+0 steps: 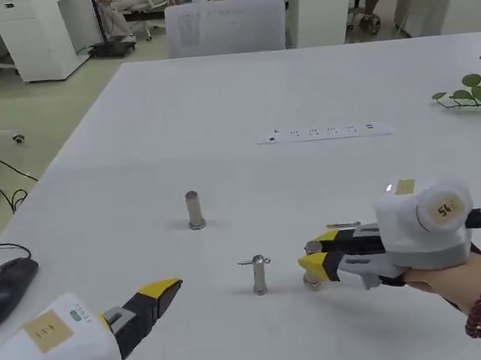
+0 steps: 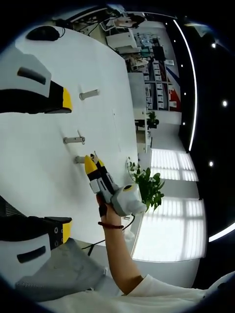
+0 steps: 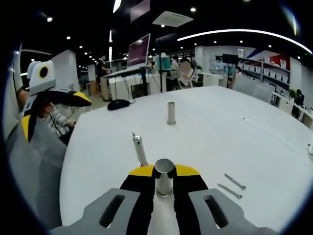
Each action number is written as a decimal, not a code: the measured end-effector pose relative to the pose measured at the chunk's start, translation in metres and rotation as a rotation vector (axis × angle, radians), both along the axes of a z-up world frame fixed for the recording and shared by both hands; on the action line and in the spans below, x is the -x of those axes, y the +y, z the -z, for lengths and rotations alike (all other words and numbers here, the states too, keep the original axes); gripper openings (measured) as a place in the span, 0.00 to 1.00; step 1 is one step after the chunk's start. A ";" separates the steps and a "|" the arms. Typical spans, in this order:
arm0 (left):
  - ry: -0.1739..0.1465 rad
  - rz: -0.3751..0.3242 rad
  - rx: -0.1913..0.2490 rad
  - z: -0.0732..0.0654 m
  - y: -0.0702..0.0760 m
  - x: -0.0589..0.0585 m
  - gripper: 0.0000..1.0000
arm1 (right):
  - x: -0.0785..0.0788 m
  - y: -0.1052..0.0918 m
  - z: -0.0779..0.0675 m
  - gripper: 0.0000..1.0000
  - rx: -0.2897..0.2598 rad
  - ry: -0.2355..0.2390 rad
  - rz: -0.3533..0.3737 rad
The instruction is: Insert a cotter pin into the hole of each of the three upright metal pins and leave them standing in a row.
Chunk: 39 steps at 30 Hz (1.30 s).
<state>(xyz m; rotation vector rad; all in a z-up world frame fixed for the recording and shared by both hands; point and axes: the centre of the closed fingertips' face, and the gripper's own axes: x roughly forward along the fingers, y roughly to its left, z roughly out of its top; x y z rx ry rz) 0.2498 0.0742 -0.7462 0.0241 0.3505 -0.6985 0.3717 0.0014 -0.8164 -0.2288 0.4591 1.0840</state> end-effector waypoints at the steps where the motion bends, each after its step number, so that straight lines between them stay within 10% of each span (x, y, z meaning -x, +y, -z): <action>1: 0.000 0.000 -0.001 0.000 0.000 0.000 0.87 | 0.000 0.000 0.000 0.14 -0.003 0.003 -0.004; 27: 0.011 -0.004 -0.008 0.003 0.001 0.001 0.85 | 0.006 0.002 0.006 0.14 -0.006 -0.039 -0.060; 39: 0.020 -0.004 -0.013 0.005 0.002 0.002 0.85 | 0.007 0.003 0.010 0.20 -0.066 0.039 -0.043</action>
